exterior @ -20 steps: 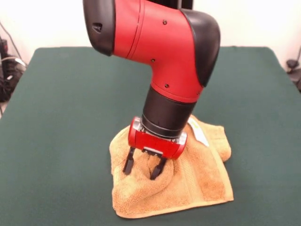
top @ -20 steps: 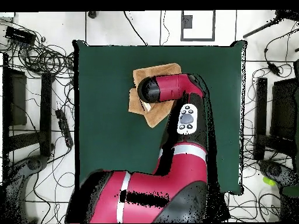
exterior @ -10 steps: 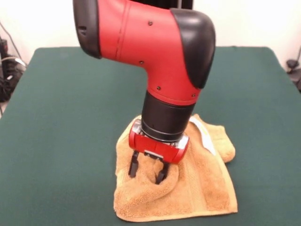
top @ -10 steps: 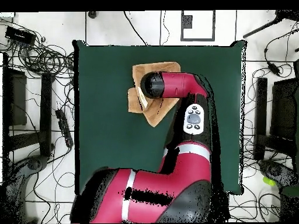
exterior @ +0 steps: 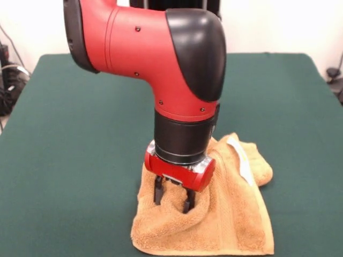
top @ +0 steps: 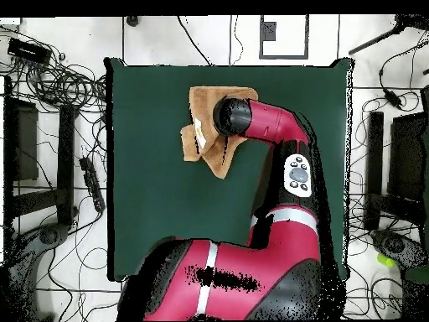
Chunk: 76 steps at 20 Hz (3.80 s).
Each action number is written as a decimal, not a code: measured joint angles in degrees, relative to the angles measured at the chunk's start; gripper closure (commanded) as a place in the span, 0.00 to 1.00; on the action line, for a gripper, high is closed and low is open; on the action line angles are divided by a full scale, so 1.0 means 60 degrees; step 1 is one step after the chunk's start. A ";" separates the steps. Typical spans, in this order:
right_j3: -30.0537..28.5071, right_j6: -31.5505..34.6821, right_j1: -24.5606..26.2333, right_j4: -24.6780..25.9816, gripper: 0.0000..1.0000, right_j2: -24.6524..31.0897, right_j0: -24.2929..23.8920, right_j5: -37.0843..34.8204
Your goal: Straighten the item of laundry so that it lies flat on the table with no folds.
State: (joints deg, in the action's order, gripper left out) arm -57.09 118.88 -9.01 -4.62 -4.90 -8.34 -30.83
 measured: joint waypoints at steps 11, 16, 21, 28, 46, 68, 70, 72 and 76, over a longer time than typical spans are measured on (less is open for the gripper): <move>-0.0317 0.0000 -0.0066 -0.0655 0.00 0.0449 -0.0048 0.0053; -0.0687 0.0000 -0.0324 -0.0595 0.00 0.0576 -0.0128 0.0051; -0.1318 -0.0002 -0.0766 -0.0017 0.00 0.1168 -0.0769 0.0134; -0.2035 -0.0129 -0.1008 0.1634 0.00 0.2806 -0.2760 0.0814; -0.2347 -0.0397 -0.1077 0.3813 0.00 0.4715 -0.4446 0.0931; -0.2072 -0.0400 -0.1134 0.4507 0.00 0.4600 -0.4075 -0.4140; -0.2072 -0.0400 -0.1133 0.4514 0.00 0.4600 -0.4073 -0.4167; -0.2072 -0.0400 -0.1134 0.4560 0.00 0.4601 -0.4073 -0.4183; -0.2071 -0.0400 -0.1135 0.4562 0.00 0.4590 -0.4061 -0.4183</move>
State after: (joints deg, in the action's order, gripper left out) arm -69.52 116.48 -15.82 22.75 22.64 -32.71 -55.92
